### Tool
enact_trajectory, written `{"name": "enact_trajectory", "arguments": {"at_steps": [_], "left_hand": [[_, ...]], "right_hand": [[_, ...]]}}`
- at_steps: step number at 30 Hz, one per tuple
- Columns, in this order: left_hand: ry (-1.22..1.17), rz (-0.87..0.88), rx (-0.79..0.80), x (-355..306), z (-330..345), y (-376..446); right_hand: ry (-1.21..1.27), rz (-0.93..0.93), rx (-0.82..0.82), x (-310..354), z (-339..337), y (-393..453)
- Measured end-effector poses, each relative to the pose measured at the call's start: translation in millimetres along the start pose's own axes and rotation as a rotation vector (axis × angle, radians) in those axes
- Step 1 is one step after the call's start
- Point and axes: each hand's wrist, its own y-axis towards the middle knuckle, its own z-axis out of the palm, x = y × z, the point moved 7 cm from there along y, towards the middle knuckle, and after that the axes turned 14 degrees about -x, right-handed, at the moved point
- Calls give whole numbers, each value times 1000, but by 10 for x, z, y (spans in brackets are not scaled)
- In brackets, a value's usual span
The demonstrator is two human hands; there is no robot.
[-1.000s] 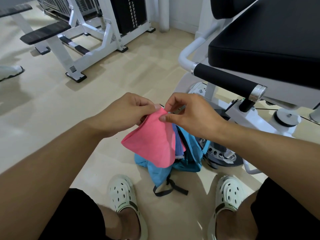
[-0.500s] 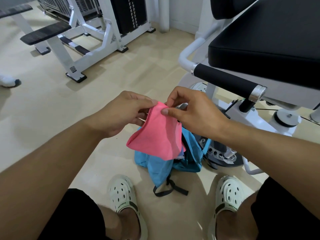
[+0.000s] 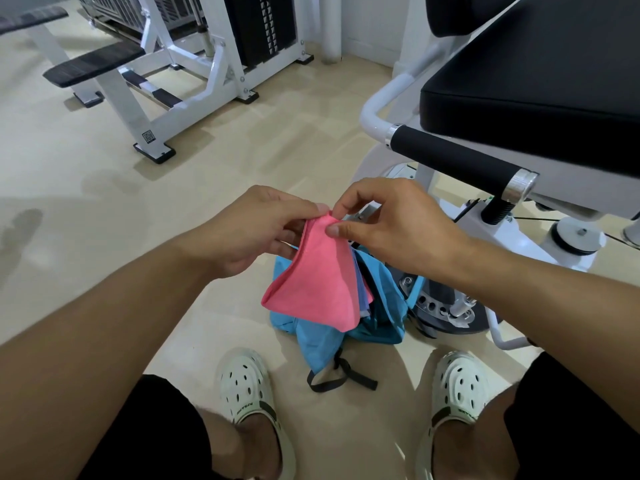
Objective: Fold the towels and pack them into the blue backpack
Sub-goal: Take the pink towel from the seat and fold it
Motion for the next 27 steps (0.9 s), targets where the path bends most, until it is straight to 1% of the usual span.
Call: {"name": "enact_trajectory", "arguments": {"at_steps": [4, 10, 13, 18, 27], "left_hand": [[32, 17, -8, 12, -3, 24], [97, 80, -56, 12, -55, 56], [152, 120, -29, -12, -47, 38], [190, 152, 17, -33, -36, 11], [169, 167, 73, -21, -46, 3]], "right_hand": [[-25, -64, -16, 61, -7, -17], [28, -20, 61, 30, 33, -19], [42, -11, 81, 11, 60, -12], [79, -3, 67, 5, 61, 3], [74, 63, 107, -80, 64, 20]]}}
